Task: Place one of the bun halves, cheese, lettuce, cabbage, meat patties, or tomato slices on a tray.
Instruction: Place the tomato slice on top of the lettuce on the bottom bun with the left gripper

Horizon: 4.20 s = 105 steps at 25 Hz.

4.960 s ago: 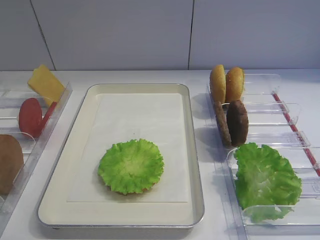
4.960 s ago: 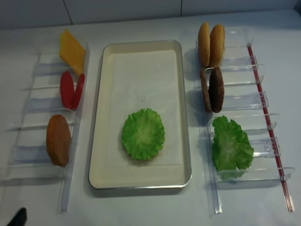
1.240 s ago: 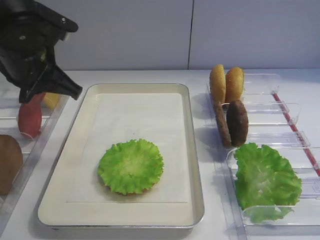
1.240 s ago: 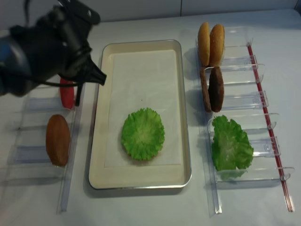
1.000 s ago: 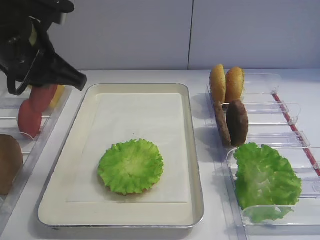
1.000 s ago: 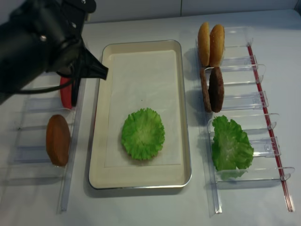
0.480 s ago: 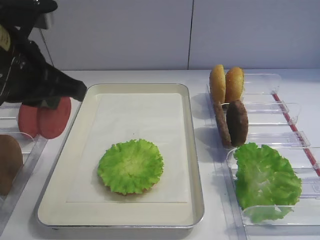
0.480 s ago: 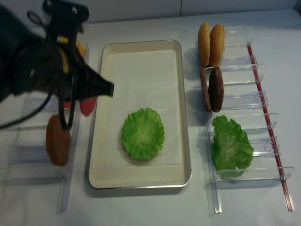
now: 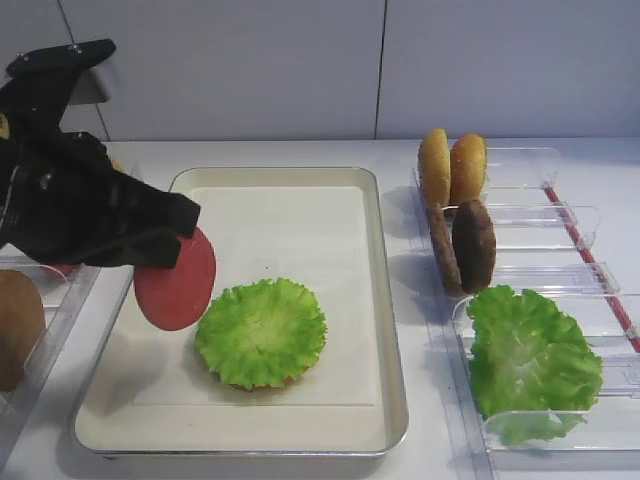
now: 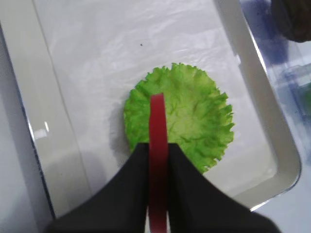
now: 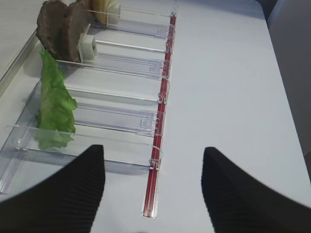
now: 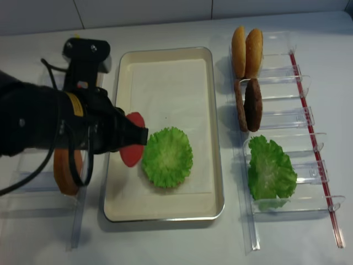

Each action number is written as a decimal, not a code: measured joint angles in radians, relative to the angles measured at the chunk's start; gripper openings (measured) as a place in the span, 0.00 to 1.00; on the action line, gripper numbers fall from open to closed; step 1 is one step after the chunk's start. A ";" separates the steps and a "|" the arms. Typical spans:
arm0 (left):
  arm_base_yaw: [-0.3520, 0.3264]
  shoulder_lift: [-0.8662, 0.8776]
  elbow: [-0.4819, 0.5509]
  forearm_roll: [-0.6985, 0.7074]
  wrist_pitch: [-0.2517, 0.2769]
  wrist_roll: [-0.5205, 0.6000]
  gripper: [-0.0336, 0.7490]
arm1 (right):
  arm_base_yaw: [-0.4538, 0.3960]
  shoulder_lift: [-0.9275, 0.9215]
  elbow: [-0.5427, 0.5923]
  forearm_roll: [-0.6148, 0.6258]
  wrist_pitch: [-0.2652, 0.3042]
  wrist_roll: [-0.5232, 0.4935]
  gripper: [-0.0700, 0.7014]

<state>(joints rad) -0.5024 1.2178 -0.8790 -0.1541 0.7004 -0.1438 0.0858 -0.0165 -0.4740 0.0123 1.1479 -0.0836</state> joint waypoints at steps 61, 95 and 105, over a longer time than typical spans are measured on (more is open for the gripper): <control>0.340 0.476 0.069 -1.138 0.254 1.047 0.10 | 0.000 0.000 0.000 0.000 0.000 -0.002 0.68; 0.340 0.476 -0.037 -1.000 0.256 0.969 0.67 | 0.000 0.000 0.000 0.000 0.000 0.000 0.68; 0.340 0.476 -0.045 -0.978 0.312 0.955 0.67 | 0.000 0.000 0.000 0.000 0.000 0.000 0.68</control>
<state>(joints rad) -0.1626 1.6942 -0.9244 -1.1319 1.0120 0.8111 0.0858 -0.0165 -0.4740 0.0123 1.1479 -0.0836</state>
